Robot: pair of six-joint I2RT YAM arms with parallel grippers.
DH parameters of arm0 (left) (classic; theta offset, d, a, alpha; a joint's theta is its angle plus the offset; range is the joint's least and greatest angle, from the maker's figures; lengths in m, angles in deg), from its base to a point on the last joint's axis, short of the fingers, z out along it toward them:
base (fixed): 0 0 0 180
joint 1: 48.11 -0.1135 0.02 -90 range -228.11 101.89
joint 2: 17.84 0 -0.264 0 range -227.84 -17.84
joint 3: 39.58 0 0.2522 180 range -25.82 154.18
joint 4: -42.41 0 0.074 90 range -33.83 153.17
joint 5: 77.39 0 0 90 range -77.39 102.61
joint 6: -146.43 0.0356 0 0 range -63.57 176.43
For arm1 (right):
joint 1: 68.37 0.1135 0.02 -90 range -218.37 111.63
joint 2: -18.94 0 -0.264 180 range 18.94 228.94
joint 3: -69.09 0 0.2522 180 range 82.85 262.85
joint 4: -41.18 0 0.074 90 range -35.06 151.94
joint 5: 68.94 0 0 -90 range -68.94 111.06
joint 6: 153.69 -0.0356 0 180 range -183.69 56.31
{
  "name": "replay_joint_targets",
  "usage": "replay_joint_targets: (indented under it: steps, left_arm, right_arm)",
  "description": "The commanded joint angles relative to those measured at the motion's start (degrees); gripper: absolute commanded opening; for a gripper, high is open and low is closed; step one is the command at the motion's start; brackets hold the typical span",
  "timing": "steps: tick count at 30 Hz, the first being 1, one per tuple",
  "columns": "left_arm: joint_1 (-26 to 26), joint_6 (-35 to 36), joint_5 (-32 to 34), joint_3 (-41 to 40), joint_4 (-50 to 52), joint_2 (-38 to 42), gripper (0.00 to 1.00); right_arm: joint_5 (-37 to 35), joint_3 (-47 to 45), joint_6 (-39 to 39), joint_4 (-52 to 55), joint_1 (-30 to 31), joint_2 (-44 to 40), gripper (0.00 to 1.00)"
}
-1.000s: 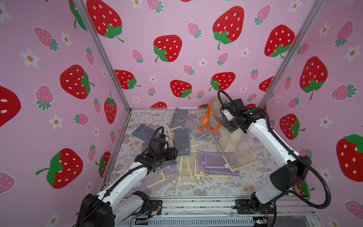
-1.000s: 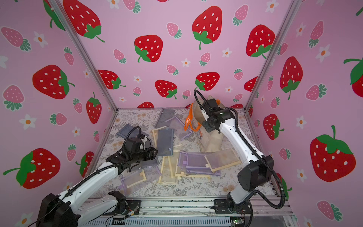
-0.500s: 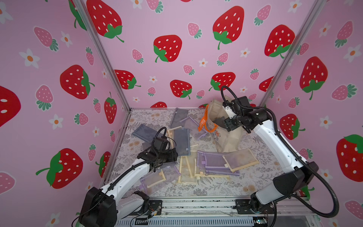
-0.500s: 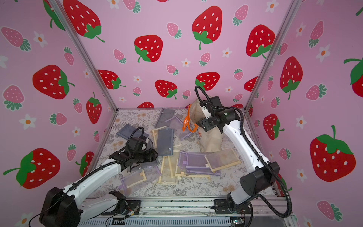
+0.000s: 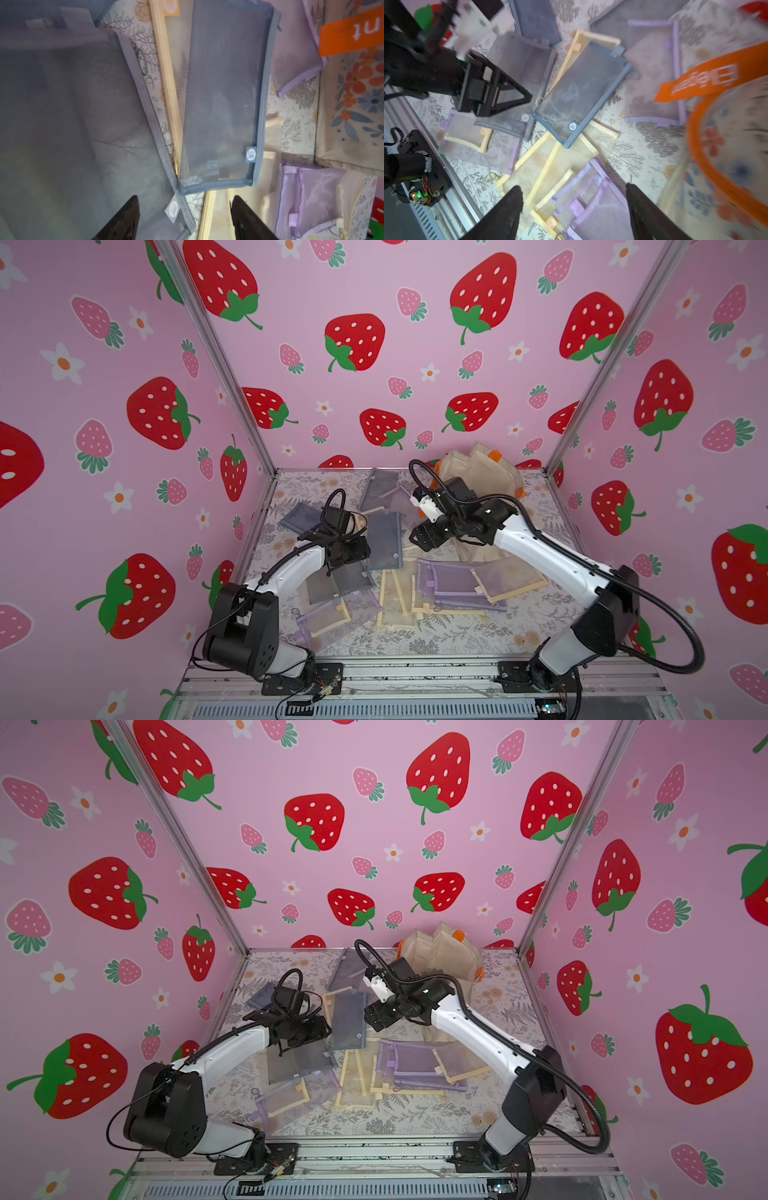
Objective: Put the pencil pouch into the canvas bag
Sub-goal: Pick up the pencil pouch.
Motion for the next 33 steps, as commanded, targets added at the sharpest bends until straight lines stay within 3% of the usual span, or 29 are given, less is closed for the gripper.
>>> replay_joint_targets:
  steps: [1,12,16,19,33]
  left_arm:
    - [-1.8,1.4,-4.1,4.9,-1.7,-5.1,0.7]
    - [-1.9,0.0,-7.3,9.5,-7.7,-16.9,0.58]
    - [-1.5,-0.6,-9.4,10.1,-10.0,-19.6,0.47]
    - [-1.0,-1.3,-10.5,9.1,-12.0,-19.9,0.38]
    - [3.3,-3.9,-14.2,4.0,-19.0,-17.9,0.19]
  right_arm:
    - [4.4,-0.5,-5.4,-7.4,-0.4,6.4,0.79]
    - [6.7,0.5,-10.4,-16.4,-5.4,19.9,0.78]
    - [10.1,2.5,-11.3,-18.1,-6.6,24.5,0.77]
    - [11.5,3.9,-11.3,-18.5,-6.7,26.7,0.76]
    - [14.8,4.2,-10.6,-19.5,-6.0,28.2,0.59]
